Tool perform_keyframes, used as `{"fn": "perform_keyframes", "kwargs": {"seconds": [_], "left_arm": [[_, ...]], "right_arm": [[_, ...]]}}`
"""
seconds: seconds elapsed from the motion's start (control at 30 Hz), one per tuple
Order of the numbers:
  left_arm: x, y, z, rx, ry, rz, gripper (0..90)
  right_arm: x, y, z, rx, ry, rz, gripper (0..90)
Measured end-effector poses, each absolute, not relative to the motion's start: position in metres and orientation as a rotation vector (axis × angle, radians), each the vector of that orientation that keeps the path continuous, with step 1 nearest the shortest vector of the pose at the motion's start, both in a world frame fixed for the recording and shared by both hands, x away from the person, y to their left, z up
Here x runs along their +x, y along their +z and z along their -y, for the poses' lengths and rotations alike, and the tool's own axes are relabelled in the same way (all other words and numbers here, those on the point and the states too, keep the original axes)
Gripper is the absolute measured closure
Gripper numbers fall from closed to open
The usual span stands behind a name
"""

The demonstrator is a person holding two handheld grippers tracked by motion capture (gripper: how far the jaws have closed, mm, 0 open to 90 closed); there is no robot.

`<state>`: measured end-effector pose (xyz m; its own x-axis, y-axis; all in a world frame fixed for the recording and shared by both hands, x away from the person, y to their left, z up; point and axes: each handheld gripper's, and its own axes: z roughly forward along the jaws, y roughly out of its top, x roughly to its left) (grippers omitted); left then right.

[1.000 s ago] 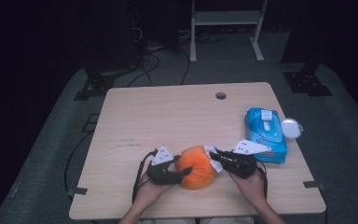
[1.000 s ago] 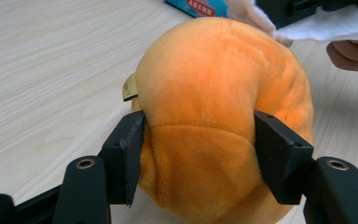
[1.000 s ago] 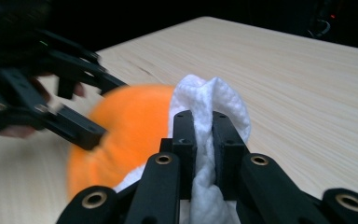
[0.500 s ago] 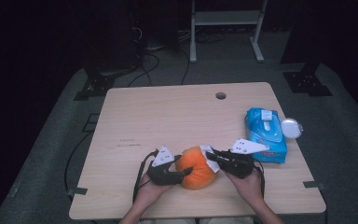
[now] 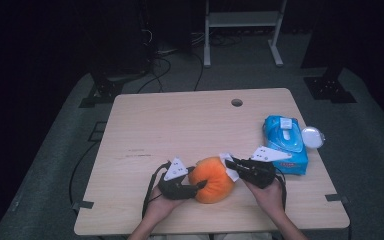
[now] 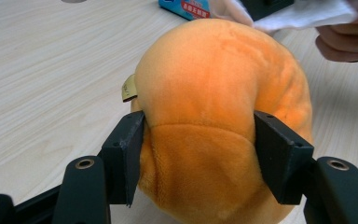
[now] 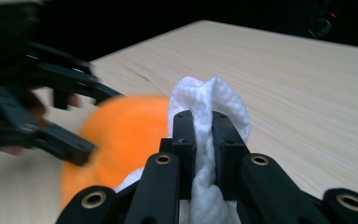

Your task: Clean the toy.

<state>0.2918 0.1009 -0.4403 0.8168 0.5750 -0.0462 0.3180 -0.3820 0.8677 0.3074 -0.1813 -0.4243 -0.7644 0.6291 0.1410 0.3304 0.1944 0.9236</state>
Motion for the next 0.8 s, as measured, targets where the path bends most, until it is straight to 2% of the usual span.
{"fn": "perform_keyframes", "kwargs": {"seconds": [0.13,0.33,0.5,0.57,0.67,0.73,0.8], "left_arm": [[0.291,-0.441,-0.102,2.002,0.325,-0.657,38.7],[0.289,-0.441,-0.103,1.998,0.32,-0.662,38.7],[0.29,-0.441,-0.105,1.988,0.289,-0.682,37.3],[0.291,-0.437,-0.109,1.966,0.226,-0.692,31.0],[0.293,-0.431,-0.112,1.933,0.22,-0.711,16.3],[0.298,-0.429,-0.11,1.91,0.171,-0.735,8.8],[0.301,-0.434,-0.105,1.94,0.125,-0.73,11.7]], "right_arm": [[0.302,-0.419,0.171,0.832,1.599,-2.222,80.8],[0.317,-0.435,0.191,0.989,1.607,-2.206,80.8],[0.309,-0.423,0.177,0.888,1.622,-2.217,80.8],[0.308,-0.423,0.173,0.849,1.617,-2.237,80.8],[0.307,-0.427,0.171,0.816,1.638,-2.272,80.8],[0.304,-0.427,0.168,0.781,1.646,-2.282,80.8],[0.3,-0.427,0.164,0.732,1.647,-2.308,80.8]]}}
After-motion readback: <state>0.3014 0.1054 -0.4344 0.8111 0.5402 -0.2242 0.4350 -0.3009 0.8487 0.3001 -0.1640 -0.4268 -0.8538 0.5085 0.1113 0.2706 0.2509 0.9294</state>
